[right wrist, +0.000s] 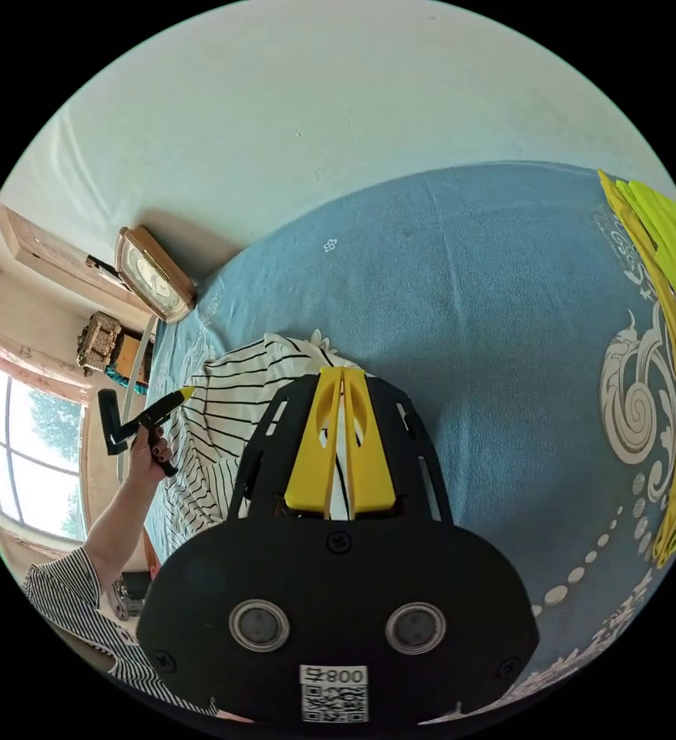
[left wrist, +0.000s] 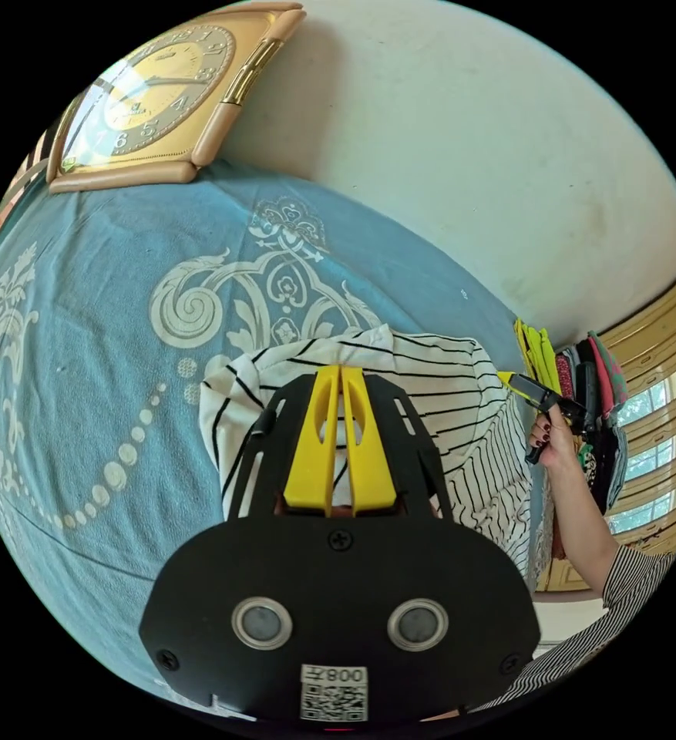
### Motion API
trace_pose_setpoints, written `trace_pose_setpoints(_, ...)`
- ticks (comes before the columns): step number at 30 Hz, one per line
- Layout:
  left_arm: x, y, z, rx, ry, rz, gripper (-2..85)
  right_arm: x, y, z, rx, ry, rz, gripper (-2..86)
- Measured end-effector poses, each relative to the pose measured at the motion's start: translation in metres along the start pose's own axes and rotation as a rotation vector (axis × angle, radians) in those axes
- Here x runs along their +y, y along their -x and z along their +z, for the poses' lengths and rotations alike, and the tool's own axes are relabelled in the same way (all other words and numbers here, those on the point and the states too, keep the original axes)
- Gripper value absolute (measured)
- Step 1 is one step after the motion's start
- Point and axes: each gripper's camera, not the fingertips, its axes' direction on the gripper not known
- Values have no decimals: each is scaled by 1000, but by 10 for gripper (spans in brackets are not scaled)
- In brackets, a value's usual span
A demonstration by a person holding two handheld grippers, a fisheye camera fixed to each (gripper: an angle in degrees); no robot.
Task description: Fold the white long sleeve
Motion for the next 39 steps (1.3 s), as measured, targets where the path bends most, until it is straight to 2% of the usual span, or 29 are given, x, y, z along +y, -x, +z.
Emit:
trace_pose_setpoints(4, 30, -6, -55, 35, -122, -8, 2, 25, 8, -41, 61, -72, -45, 1)
trace_pose_setpoints(6, 41, -5, -64, -11, -91, -19, 3, 31, 4, -36, 102, -8, -39, 1)
trace_pose_setpoints(7, 44, 0, -59, 0, -3, -43, 3, 32, -5, -27, 97, 67, -13, 1)
trace_pose_setpoints(8, 49, 2, -58, 13, 60, -55, 4, 38, -11, -35, 62, 35, 21, 1)
trace_pose_setpoints(10, 63, -4, -86, 4, -21, -66, 6, 48, -9, -60, 14, -22, 28, 1)
trace_pose_setpoints(13, 95, -20, -135, 94, -73, -31, 13, 79, 3, -109, -22, -89, -11, 1)
trace_pose_setpoints(15, 126, -26, -162, 142, -84, -8, 23, 109, 9, -135, -57, -89, -44, 1)
trace_pose_setpoints(19, 221, -32, -211, 232, 19, -9, 73, 213, 13, -183, -54, 24, -75, 4)
trace_pose_setpoints(23, 328, -24, -257, 216, 136, -150, 97, 327, -6, -224, -55, 140, 43, 12)
trace_pose_setpoints(29, 452, -21, -310, 239, 195, -366, 103, 439, -26, -268, -62, 172, 217, 21)
trace_pose_setpoints(33, 481, -44, -322, 273, 172, -358, 102, 445, -6, -267, -89, 174, 164, 24)
trace_pose_setpoints(39, 447, -129, -294, 342, 188, -150, 99, 379, 48, -238, -145, 175, -10, 35)
